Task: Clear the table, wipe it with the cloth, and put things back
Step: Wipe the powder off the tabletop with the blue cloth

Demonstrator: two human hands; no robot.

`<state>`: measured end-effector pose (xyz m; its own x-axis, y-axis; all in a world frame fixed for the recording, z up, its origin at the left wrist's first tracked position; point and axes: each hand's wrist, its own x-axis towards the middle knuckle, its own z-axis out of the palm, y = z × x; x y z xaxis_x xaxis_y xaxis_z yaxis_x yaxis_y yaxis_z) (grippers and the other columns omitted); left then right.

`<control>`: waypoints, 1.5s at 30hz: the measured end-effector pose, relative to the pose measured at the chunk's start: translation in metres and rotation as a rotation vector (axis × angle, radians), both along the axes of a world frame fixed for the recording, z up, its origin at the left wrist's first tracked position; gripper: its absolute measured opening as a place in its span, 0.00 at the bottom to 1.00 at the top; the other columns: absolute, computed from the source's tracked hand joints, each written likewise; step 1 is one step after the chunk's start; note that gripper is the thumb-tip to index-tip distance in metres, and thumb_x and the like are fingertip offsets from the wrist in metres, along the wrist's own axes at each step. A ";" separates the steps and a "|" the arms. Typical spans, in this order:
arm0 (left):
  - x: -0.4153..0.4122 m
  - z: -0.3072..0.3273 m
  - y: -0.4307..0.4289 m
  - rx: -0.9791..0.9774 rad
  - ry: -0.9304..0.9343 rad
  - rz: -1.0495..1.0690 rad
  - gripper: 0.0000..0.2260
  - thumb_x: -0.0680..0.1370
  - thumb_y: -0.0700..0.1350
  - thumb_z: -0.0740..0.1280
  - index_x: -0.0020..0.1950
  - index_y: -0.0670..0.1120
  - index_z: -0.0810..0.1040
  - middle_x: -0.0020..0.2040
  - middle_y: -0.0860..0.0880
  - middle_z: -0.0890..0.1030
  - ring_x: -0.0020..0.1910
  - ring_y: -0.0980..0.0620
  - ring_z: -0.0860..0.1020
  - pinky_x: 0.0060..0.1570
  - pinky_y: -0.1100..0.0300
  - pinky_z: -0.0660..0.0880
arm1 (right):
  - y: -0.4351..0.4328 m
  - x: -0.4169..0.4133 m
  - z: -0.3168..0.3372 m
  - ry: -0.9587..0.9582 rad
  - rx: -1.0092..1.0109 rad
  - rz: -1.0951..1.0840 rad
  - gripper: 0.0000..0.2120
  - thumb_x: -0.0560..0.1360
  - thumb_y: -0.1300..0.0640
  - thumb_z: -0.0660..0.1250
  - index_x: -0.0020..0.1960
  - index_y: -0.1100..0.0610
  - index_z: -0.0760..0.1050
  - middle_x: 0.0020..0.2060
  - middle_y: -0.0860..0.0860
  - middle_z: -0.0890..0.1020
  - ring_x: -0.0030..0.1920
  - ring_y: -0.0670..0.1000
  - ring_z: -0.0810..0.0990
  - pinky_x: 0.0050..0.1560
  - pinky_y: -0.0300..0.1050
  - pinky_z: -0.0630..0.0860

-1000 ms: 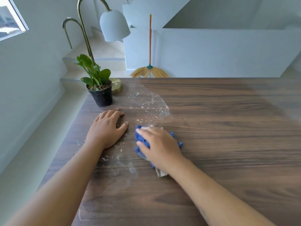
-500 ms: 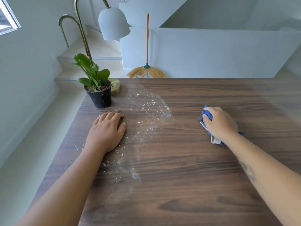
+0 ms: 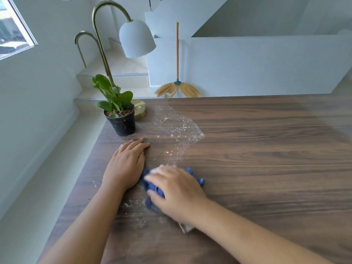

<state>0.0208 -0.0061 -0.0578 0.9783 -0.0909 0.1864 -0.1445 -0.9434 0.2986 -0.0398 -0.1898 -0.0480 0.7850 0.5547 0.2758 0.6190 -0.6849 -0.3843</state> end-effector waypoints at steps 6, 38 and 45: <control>-0.003 0.003 -0.001 -0.019 0.021 0.018 0.19 0.81 0.51 0.50 0.71 0.58 0.68 0.74 0.58 0.64 0.75 0.55 0.58 0.73 0.56 0.54 | -0.038 0.106 -0.004 -0.021 -0.098 -0.317 0.14 0.77 0.49 0.61 0.57 0.53 0.78 0.53 0.49 0.81 0.57 0.53 0.75 0.58 0.53 0.68; -0.001 0.002 -0.007 0.041 0.018 0.050 0.21 0.78 0.60 0.48 0.70 0.61 0.65 0.75 0.62 0.61 0.75 0.58 0.54 0.74 0.57 0.53 | -0.050 0.247 -0.003 -0.010 -0.113 -0.518 0.17 0.80 0.52 0.55 0.66 0.50 0.73 0.64 0.50 0.75 0.59 0.53 0.75 0.48 0.44 0.69; -0.001 0.004 -0.009 0.039 0.026 0.053 0.22 0.77 0.61 0.48 0.69 0.60 0.67 0.74 0.62 0.62 0.75 0.58 0.56 0.73 0.56 0.55 | -0.017 0.188 0.001 0.043 -0.018 -0.155 0.12 0.78 0.49 0.60 0.59 0.44 0.77 0.58 0.41 0.77 0.57 0.47 0.75 0.46 0.43 0.72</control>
<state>0.0196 -0.0149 -0.0534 0.9863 -0.0459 0.1586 -0.0871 -0.9606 0.2640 0.1485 -0.2064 -0.0470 0.8727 0.4302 0.2310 0.4882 -0.7780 -0.3954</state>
